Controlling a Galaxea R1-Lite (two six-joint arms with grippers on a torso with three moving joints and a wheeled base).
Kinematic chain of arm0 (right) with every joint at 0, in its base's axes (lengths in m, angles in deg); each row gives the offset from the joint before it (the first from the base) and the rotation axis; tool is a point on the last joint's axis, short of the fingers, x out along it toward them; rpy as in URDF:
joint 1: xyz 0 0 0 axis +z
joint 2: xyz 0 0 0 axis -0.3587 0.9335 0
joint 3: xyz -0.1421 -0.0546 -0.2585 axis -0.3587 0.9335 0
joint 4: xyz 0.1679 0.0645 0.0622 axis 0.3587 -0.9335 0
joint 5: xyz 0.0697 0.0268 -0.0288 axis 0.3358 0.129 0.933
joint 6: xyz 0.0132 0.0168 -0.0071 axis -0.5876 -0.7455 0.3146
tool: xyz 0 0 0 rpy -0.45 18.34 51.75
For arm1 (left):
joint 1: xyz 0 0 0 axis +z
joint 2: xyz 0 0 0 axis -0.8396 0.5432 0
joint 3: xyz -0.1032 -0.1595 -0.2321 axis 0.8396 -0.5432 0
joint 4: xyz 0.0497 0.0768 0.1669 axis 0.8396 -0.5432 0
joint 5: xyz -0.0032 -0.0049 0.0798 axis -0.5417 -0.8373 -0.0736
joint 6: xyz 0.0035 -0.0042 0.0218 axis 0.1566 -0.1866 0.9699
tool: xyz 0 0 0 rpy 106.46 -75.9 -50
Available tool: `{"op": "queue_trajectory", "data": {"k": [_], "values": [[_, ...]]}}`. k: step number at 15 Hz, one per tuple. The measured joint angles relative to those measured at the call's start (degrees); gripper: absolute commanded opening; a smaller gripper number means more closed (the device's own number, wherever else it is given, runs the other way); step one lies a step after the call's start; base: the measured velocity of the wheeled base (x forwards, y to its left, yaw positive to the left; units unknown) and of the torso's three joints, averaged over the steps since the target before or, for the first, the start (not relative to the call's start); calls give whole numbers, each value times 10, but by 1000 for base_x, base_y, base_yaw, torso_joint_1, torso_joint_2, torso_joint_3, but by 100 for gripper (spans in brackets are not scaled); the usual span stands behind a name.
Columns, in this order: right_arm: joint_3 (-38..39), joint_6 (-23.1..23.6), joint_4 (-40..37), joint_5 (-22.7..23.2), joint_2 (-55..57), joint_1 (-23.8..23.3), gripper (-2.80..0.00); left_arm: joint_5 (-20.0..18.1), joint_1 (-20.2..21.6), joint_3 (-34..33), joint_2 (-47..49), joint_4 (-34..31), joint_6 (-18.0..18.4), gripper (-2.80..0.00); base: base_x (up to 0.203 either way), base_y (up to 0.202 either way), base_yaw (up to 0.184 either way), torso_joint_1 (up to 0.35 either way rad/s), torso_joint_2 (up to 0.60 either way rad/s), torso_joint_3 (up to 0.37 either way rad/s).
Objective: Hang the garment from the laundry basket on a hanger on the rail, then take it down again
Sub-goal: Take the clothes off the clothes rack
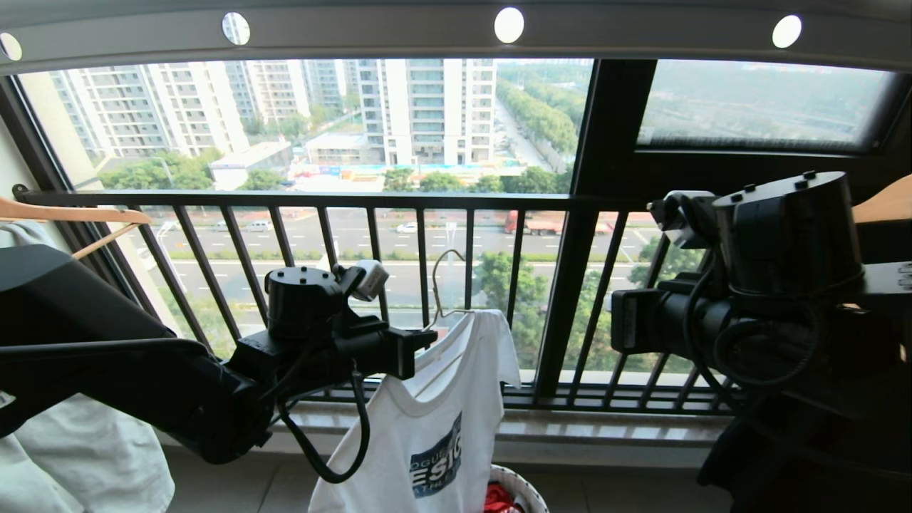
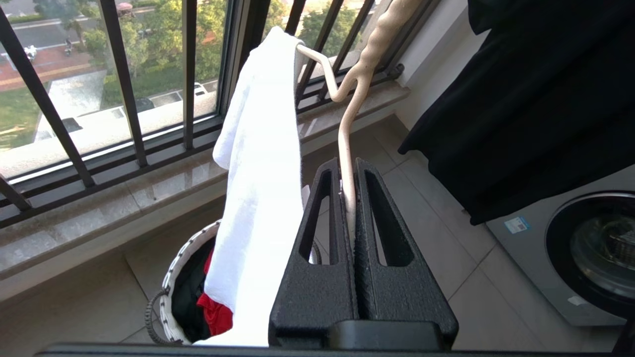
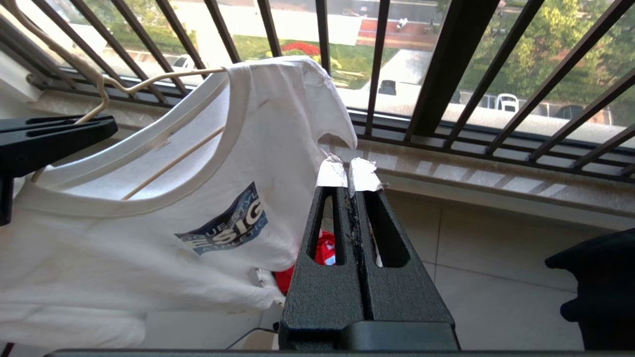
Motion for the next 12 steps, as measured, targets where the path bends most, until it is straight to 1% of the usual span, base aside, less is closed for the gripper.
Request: {"op": "queue_trajectory", "data": {"k": [1, 2, 3, 4, 5, 7, 8, 9, 12], "values": [[2, -13, 21, 1, 24, -1, -280, 2, -2, 0, -1, 0, -4, -280, 0, 0, 0, 0, 0, 0], [4, -9, 47, 2, 52, -4, -280, 11, -5, 3, 0, 0, -6, -280, 0, 0, 0, 0, 0, 0], [5, 10, 73, 5, 79, -12, -280, 30, -6, 10, 2, 1, -7, -280, 0, 0, 0, 0, 0, 0], [5, 39, 109, 13, 105, -28, -280, 50, -9, 18, 6, 1, -10, -280, 0, 0, 0, 0, 0, 0], [3, 58, 139, 25, 129, -38, -280, 63, -9, 25, 10, 1, -13, -280, 0, 0, 0, 0, 0, 0], [0, 65, 168, 46, 177, -45, -280, 68, -15, 30, 14, 5, -32, -280, 0, 0, 0, 0, 0, 0], [0, 58, 179, 53, 198, -47, 0, 68, -22, 30, 15, 13, -42, -280, 0, 0, 0, 0, 0, 0], [1, 51, 202, 60, 216, -47, 0, 69, -31, 27, 15, 21, -50, -280, 0, 0, 0, 0, 0, 0], [14, 47, 290, 66, 258, -35, 0, 74, -44, 23, 15, 26, -57, -280, 0, 0, 0, 0, 0, 0]]}}
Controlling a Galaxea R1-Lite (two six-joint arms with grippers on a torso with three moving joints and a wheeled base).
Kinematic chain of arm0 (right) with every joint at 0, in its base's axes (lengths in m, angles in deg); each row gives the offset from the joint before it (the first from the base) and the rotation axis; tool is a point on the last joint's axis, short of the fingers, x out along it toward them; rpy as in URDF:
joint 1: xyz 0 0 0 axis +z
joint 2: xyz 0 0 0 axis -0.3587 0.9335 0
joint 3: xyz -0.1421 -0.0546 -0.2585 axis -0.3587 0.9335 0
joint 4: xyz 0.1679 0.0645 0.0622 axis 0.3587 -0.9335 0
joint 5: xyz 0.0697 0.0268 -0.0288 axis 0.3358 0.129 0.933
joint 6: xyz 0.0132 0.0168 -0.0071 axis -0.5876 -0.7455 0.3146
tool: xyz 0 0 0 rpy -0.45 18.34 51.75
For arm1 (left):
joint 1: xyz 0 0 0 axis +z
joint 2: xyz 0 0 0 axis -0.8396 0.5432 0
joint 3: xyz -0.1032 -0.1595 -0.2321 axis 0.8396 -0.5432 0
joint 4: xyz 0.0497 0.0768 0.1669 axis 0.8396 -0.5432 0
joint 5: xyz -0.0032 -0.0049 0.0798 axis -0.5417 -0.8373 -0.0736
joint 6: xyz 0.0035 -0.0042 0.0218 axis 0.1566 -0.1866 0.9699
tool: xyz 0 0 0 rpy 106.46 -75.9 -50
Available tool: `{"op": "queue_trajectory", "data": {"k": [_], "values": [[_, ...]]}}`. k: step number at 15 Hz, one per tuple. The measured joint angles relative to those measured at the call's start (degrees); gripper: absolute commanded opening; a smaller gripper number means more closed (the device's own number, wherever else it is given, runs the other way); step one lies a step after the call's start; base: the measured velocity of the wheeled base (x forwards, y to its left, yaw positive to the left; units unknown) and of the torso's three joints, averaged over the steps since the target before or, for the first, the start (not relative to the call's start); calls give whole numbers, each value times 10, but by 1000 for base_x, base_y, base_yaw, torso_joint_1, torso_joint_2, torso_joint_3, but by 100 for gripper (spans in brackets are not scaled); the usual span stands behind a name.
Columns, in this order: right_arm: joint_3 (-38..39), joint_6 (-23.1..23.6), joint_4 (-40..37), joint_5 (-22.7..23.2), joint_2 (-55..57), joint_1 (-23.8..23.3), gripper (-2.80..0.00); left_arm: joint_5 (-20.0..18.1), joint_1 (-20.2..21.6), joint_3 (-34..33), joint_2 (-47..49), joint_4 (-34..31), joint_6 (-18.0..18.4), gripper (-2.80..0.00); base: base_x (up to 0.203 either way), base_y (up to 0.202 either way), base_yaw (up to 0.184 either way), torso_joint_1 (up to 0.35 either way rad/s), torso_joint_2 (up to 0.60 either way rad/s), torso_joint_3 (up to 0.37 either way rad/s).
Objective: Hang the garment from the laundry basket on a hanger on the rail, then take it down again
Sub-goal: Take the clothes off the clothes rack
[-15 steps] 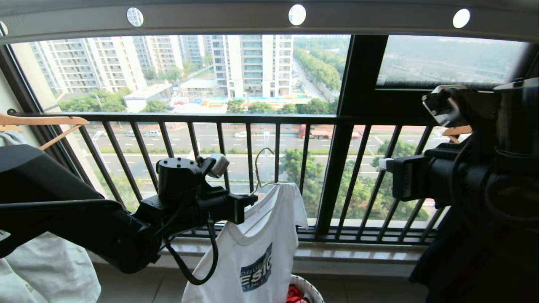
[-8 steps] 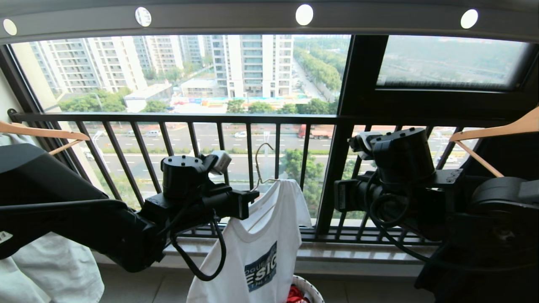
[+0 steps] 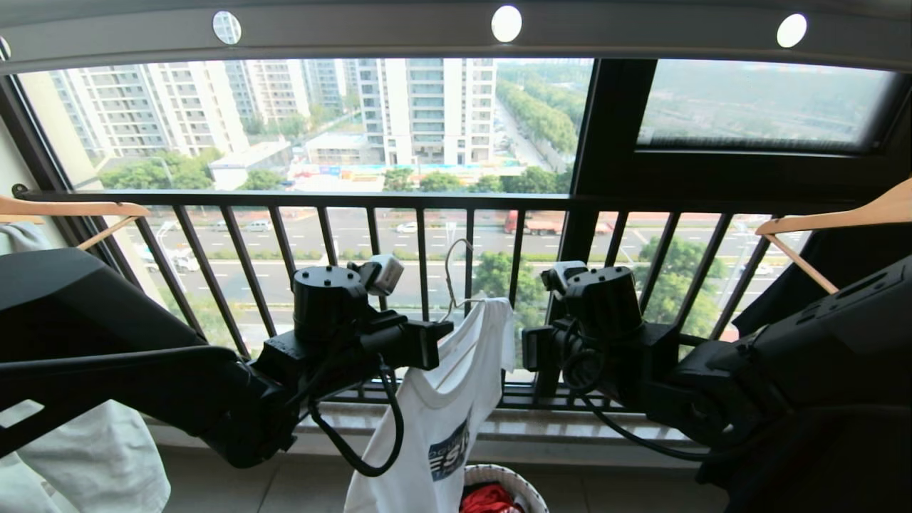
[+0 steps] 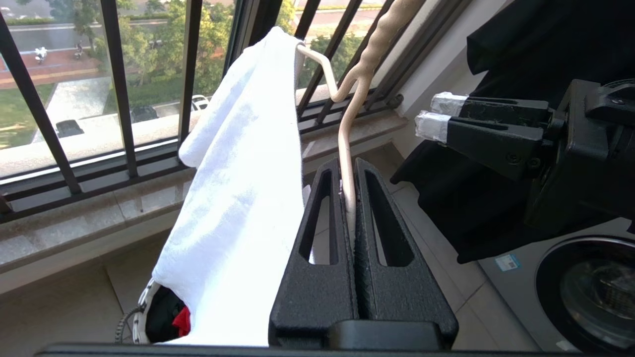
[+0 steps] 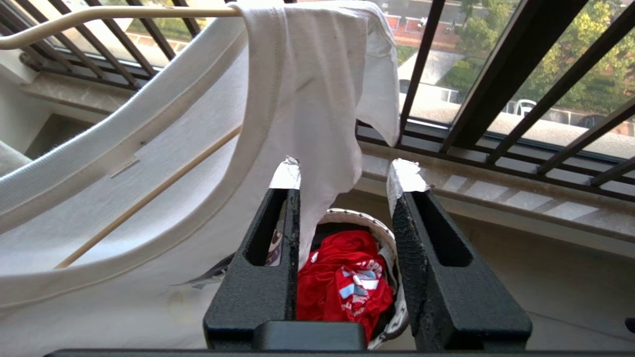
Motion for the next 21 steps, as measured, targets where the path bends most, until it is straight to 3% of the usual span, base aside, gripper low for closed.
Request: {"op": "queue_trajectory", "data": {"k": [9, 21], "values": [[0, 1, 145, -46, 82, 20, 0, 26, -24, 0, -12, 0, -13, -280, 0, 0, 0, 0, 0, 0], [-30, 5, 179, -112, 113, 20, 0, 38, -42, -5, -30, 0, -16, -280, 0, 0, 0, 0, 0, 0]]}}
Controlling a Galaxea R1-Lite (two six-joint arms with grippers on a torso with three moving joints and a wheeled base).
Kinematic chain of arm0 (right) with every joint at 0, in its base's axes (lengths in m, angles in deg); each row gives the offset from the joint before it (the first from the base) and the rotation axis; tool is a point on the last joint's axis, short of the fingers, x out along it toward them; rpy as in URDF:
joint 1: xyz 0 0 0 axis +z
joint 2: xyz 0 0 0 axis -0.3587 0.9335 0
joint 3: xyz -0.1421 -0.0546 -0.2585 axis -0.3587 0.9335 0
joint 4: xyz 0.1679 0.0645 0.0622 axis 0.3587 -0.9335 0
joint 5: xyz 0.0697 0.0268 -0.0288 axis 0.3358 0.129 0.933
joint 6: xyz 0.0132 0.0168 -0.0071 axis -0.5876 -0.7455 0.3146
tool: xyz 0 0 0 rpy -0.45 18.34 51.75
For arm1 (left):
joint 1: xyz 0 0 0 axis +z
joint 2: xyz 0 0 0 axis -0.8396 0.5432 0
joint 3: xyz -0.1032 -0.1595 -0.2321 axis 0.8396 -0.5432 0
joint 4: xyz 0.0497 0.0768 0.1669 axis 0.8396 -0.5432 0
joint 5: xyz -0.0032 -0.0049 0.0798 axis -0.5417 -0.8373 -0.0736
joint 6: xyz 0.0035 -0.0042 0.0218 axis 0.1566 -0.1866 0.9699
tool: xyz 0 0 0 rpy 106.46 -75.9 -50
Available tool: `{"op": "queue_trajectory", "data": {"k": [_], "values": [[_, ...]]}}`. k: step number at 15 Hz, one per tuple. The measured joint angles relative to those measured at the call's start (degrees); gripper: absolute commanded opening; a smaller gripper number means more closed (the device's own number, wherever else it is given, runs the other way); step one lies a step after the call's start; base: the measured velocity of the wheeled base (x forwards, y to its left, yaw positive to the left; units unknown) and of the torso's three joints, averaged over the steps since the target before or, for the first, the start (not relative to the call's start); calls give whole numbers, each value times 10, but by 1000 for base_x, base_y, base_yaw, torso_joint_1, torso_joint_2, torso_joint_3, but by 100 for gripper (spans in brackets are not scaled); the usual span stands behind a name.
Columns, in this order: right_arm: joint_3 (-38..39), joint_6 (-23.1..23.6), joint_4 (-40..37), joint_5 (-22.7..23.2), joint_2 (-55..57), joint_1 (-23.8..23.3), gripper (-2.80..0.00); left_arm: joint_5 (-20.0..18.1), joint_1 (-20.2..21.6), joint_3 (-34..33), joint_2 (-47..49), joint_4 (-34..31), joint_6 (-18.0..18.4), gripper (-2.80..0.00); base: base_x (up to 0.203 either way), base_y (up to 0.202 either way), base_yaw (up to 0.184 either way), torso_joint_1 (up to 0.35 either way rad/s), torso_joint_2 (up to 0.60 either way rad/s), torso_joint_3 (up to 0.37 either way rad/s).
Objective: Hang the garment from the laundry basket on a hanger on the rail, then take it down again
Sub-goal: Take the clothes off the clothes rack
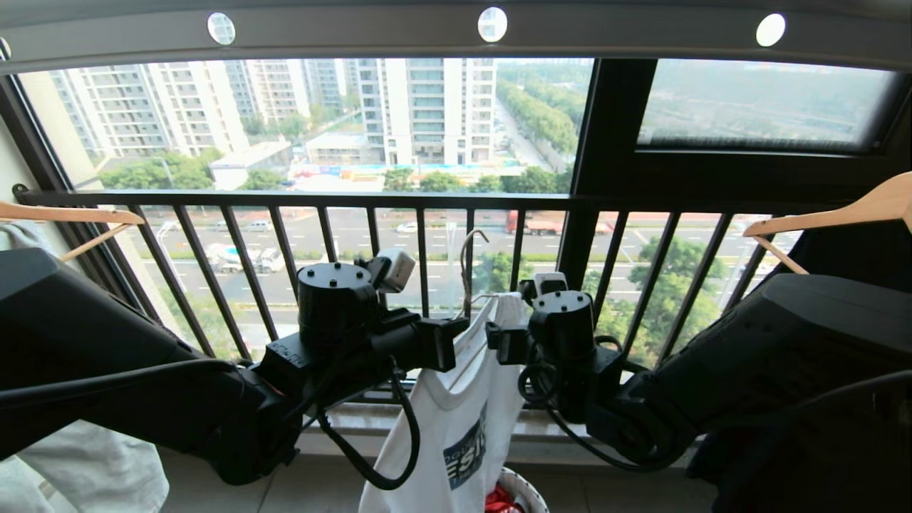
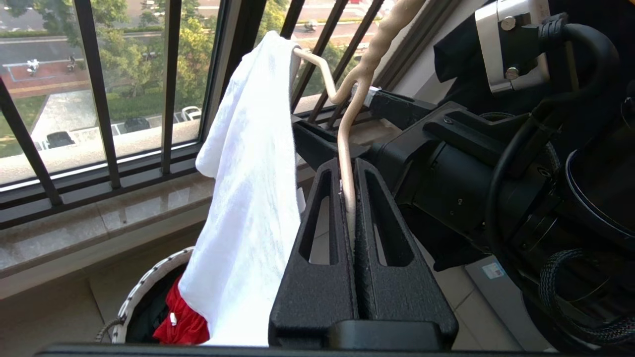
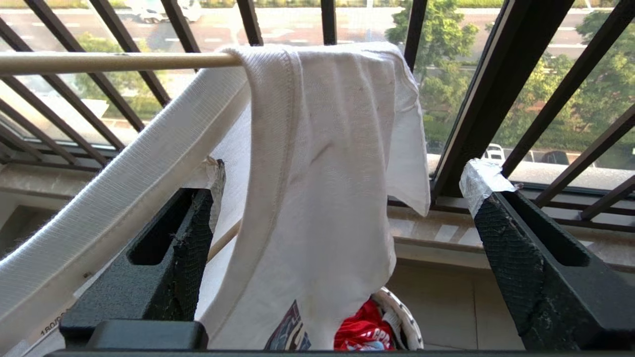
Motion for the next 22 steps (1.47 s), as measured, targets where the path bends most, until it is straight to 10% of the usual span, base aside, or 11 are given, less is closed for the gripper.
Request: {"op": "queue_trajectory", "data": {"k": [13, 14, 22], "values": [[-30, 0, 5, -2, 21, -40, 0, 0, -19, -11, -11, 0, -1, -280, 0, 0, 0, 0, 0, 0], [-30, 0, 5, -2, 21, -39, -280, 1, -20, -12, -11, 0, -1, -280, 0, 0, 0, 0, 0, 0], [-30, 0, 4, -2, 13, -43, -280, 46, -14, 6, 8, 1, 2, -280, 0, 0, 0, 0, 0, 0]]}}
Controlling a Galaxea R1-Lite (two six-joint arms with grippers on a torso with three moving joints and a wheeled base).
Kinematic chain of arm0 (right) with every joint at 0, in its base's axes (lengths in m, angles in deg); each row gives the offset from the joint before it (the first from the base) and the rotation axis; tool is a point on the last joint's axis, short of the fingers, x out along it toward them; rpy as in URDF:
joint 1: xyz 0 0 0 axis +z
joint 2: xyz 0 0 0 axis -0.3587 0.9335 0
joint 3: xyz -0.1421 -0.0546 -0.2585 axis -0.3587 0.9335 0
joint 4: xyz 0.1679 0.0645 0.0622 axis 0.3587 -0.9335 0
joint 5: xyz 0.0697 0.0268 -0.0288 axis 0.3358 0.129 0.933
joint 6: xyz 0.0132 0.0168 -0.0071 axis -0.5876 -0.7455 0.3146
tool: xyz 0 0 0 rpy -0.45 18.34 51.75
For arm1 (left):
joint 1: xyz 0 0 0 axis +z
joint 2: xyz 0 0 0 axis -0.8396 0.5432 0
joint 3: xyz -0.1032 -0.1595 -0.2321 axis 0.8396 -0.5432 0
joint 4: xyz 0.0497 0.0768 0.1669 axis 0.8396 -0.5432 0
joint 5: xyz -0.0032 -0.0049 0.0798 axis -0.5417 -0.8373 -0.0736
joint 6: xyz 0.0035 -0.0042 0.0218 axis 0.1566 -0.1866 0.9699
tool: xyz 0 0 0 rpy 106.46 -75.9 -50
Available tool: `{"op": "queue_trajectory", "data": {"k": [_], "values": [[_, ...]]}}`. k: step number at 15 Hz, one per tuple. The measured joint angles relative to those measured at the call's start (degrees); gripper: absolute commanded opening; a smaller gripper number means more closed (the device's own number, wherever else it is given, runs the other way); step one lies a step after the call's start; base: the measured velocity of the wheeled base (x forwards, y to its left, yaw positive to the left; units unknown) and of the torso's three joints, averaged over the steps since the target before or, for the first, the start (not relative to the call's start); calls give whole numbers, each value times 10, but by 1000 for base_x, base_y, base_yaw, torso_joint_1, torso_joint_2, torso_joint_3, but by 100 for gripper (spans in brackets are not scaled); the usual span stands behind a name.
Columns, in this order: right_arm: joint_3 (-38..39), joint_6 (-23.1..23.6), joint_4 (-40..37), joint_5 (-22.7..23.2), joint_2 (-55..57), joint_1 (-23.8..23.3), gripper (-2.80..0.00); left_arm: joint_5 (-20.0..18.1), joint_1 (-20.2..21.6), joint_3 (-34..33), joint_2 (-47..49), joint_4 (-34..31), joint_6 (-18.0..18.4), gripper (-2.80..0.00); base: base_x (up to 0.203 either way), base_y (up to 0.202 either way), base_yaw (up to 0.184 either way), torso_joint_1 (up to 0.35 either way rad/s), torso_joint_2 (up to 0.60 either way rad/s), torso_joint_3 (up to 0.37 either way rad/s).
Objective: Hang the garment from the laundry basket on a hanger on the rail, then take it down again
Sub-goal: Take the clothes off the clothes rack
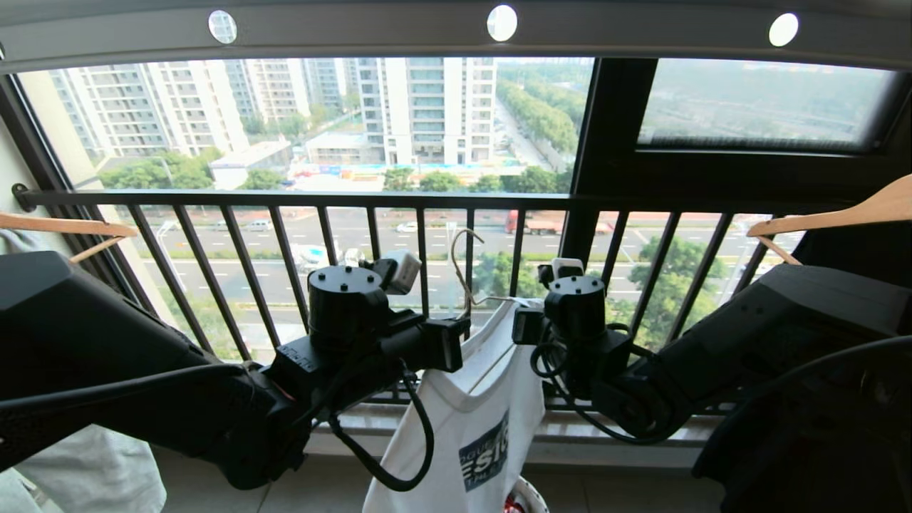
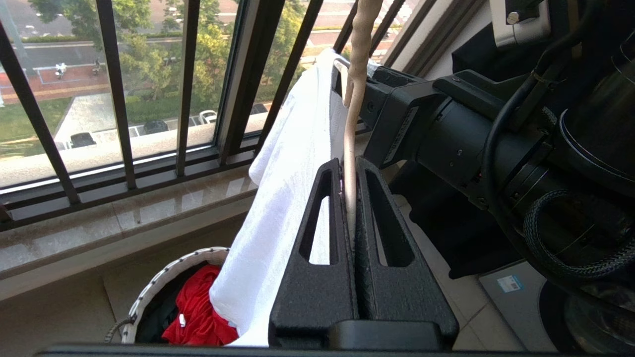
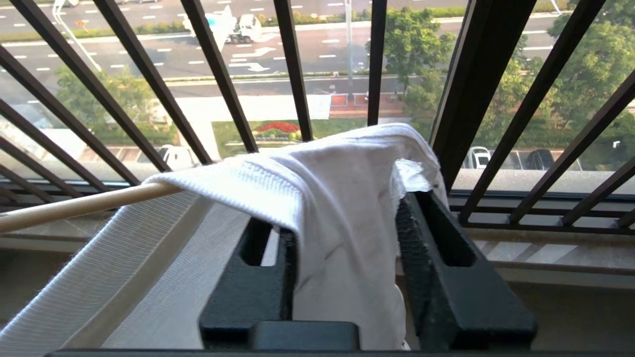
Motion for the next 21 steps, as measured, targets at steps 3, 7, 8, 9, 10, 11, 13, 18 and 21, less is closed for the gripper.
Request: {"op": "queue_trajectory", "data": {"k": [3, 7, 8, 9, 10, 11, 13, 18, 21], "values": [[0, 0, 0, 0, -2, -1, -280, 1, 2, 2, 7, 0, 2, -280, 0, 0, 0, 0, 0, 0], [0, 0, 0, 0, 0, -1, -280, 13, 4, 6, 11, 0, 3, -280, 0, 0, 0, 0, 0, 0], [1, 0, 0, 0, 1, -1, -280, 13, 4, 6, 11, 0, 3, -280, 0, 0, 0, 0, 0, 0], [2, 2, 0, 0, 1, 0, -280, 13, 4, 6, 11, 0, 3, -280, 0, 0, 0, 0, 0, 0], [4, 6, 0, 0, 1, 0, -280, 13, 4, 6, 11, 0, 3, -280, 0, 0, 0, 0, 0, 0], [6, 8, 0, 0, 1, 1, -280, 12, 3, 5, 9, 0, 2, -280, 0, 0, 0, 0, 0, 0], [8, 9, 0, 0, 2, 4, -280, 10, 2, 2, 1, -1, 0, -280, 0, 0, 0, 0, 0, 0], [12, 16, -1, -1, 2, 5, 0, 8, -21, -13, -29, -1, -1, -280, 0, 0, 0, 0, 0, 0], [14, 15, 0, 0, -1, 7, 0, 8, -24, -15, -33, 0, 0, -280, 0, 0, 0, 0, 0, 0]]}}
